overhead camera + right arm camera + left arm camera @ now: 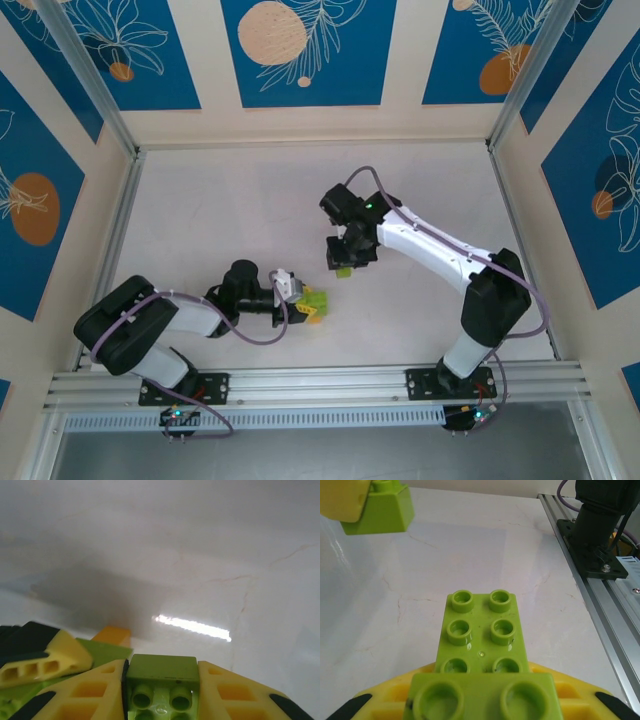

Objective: Assemble a carrot with lego

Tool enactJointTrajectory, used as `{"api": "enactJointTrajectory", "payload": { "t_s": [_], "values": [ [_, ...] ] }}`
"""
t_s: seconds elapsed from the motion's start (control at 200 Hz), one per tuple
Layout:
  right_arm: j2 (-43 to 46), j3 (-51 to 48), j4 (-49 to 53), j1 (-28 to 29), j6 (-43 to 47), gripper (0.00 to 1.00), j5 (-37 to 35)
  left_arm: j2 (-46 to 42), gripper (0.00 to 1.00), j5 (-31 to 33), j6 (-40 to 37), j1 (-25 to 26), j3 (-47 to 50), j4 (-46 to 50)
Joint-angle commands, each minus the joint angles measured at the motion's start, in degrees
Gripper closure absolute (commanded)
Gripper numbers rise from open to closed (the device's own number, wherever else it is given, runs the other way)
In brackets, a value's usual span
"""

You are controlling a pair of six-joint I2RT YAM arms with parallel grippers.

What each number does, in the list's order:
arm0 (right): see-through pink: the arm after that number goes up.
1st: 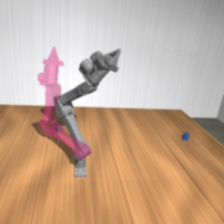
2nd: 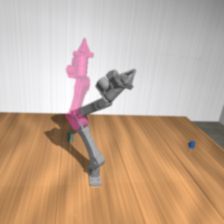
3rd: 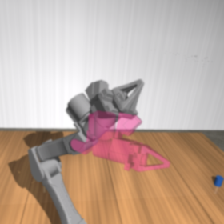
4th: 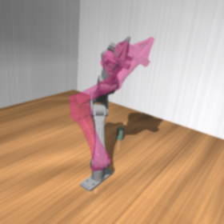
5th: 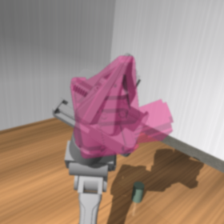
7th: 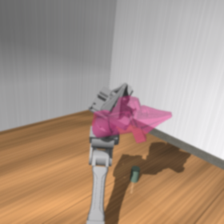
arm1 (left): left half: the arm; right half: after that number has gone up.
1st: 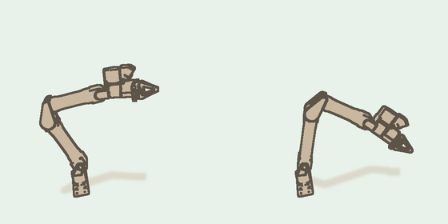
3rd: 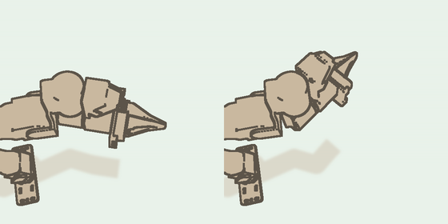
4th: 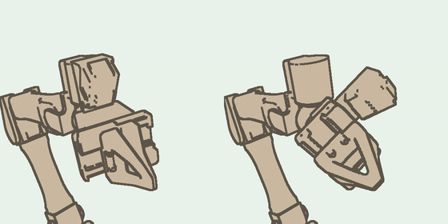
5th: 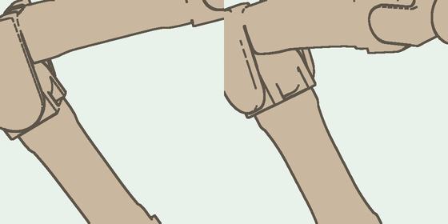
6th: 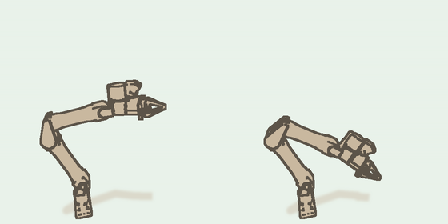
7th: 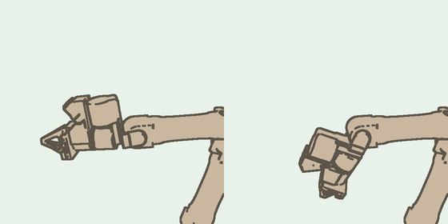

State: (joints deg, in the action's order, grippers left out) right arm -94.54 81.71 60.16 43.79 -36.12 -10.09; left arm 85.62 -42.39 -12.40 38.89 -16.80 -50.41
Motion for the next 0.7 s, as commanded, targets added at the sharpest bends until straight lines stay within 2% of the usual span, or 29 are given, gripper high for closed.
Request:
{"api": "enactJointTrajectory", "payload": {
  "t_s": [0.0, 0.36, 0.695],
  "values": [
    [0.1, 2.5, 4.0, 3.0, -7.3, 0.67, 1.3, 1.0, 0.70, 0.1, -1.5, -0.4, -0.8, 1.3],
    [-0.7, 3.2, 5.9, 9.0, -14.5, 0.67, 1.1, 1.0, 0.71, 0.9, -1.6, -0.3, -0.6, 1.0],
    [-1.8, 2.5, 4.9, 10.3, -16.1, 0.67, -0.3, 0.8, 0.71, 0.9, -1.7, -0.3, -0.3, 0.9]
  ]
}}
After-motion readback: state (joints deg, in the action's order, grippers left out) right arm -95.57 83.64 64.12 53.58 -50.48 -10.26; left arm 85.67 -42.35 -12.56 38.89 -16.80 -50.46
